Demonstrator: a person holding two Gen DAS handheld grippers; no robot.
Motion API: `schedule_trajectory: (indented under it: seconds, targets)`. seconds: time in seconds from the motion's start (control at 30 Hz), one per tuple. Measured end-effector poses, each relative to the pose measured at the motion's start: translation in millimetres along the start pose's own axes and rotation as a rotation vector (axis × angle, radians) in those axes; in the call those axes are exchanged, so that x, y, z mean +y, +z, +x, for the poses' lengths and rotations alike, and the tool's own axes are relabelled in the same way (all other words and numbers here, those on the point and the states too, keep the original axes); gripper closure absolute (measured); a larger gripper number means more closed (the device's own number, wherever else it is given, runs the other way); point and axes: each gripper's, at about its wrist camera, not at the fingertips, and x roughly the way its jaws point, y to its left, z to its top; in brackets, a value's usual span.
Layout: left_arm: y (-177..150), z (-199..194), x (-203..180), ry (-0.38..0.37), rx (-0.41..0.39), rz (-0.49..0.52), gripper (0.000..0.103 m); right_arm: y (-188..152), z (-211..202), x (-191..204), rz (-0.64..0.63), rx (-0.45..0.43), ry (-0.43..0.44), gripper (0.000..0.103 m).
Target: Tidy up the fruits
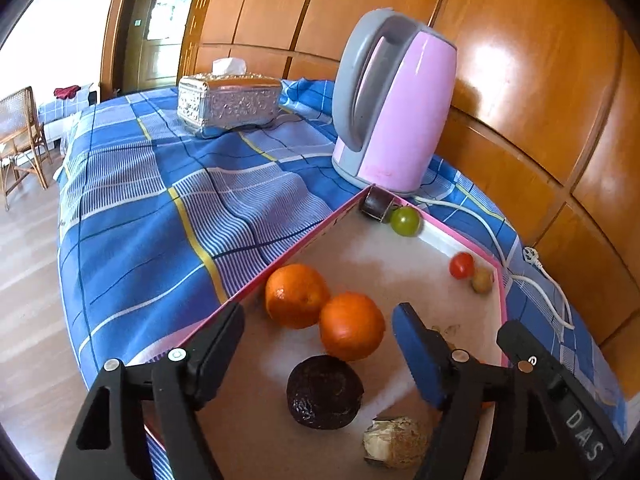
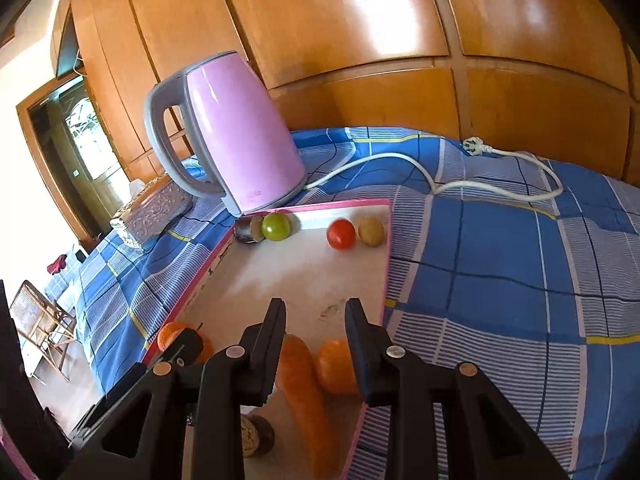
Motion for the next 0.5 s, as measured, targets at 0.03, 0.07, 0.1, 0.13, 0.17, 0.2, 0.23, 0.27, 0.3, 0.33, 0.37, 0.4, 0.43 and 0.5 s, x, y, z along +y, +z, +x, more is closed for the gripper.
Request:
schedule_trajectory:
  seconds: [0.03,0.07,0.1,0.13,0.17,0.2,0.23,0.27,0.3,0.33,0.37,0.4,0.43,0.5]
  targets:
    - [-0.3,-0.8,-0.2,-0.006,-0.003,0.001,0.026,-0.7,-0.9,-0.4,-0.002,-0.002,-0.004,0.072]
    - [-0.2,-1.5,-0.4,-0.011,-0.006,0.000,0.026,-1.8,-2.6,-1.3,-0.001,-0.004,-0.007,0.072]
    - [-0.4,-2.4,-0.7,-0.013,-0.010,0.003,0.026,-2.6,-3.6,-2.1,0.001,-0.004,-0.008,0.072]
    - [-0.3,-3.0,-1.0,-0.016,-0.013,0.003,0.026,-3.1,-4.9,-3.2,0.005,-0.006,-0.007,0.071]
    - [-0.3,-4.0,-1.0,-0.020,-0.017,0.003,0.026,-3.9,-6.7,-4.4,0.009,-0.008,-0.012,0.071]
    - [-0.4,-5.2,-1.1,-0.021,-0.021,0.004,0.026,-4.4,-7.5,-4.9,0.008,-0.007,-0.014,0.071]
    - [-0.4,-6.3,-1.1,-0.019,-0.025,0.004,0.024,-5.2,-8.4,-5.0,0.006,-0.007,-0.016,0.071]
    - [-0.4,-7.0,-1.2,-0.018,-0.027,0.004,0.023,-6.5,-9.9,-5.5,0.003,-0.008,-0.018,0.071]
    - [-0.6,-7.8,-1.4,-0.018,-0.030,0.006,0.022,-7.3,-10.7,-5.9,0.002,-0.008,-0.020,0.071]
    - [-0.7,-8.3,-1.6,-0.020,-0.031,0.007,0.022,-8.3,-11.5,-6.0,0.001,-0.007,-0.021,0.071]
    - [-0.9,-9.3,-1.9,-0.021,-0.034,0.009,0.022,-9.4,-12.3,-6.0,0.001,-0.006,-0.021,0.071]
    - [-1.1,-9.8,-2.0,-0.023,-0.036,0.010,0.022,-9.7,-12.8,-6.3,0.001,-0.006,-0.023,0.071]
    - [-1.3,-10.8,-2.0,-0.029,-0.038,0.011,0.022,-10.5,-13.9,-6.3,0.000,-0.008,-0.025,0.071]
    - [-1.9,-13.0,-1.8,-0.035,-0.040,0.011,0.022,-11.9,-16.2,-6.4,-0.003,-0.009,-0.027,0.071]
